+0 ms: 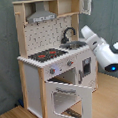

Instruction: Play with the kitchen

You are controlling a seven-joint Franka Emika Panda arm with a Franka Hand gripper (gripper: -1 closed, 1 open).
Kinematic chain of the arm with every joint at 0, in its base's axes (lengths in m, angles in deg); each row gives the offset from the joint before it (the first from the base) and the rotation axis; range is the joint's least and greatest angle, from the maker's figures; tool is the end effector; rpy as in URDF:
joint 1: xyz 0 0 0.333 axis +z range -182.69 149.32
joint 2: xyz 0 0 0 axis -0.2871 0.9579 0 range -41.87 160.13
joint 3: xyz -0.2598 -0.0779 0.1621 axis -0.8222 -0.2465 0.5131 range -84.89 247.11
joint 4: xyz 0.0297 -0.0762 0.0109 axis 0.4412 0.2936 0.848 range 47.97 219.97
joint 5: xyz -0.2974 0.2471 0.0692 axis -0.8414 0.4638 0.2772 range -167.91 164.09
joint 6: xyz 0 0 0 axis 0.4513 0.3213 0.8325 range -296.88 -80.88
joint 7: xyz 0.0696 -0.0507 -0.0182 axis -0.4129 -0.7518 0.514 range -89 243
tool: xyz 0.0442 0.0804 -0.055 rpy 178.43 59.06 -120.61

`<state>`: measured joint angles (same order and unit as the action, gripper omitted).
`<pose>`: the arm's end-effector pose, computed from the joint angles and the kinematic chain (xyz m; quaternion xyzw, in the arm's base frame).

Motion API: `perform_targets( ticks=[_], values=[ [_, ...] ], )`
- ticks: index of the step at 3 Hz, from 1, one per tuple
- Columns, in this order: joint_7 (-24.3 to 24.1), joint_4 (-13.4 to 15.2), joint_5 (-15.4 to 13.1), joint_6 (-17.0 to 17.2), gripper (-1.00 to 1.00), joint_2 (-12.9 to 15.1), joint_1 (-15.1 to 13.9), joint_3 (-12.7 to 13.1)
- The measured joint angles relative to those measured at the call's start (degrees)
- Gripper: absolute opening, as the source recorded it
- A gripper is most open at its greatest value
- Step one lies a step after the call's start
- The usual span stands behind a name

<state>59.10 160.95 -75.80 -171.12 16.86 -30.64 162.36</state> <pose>0.1552 0.4806 0.5663 0.4664 0.2439 0.4258 0.7360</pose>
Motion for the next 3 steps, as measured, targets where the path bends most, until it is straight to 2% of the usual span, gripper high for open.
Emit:
perform_targets(
  ticks=[1,3],
  values=[
    [0.0,-0.8,-1.3,5.5,1.0,0.0,2.9,-3.4],
    [-0.7,-1.1,-4.0,13.5,1.0,-0.6,8.7,-11.8]
  ],
)
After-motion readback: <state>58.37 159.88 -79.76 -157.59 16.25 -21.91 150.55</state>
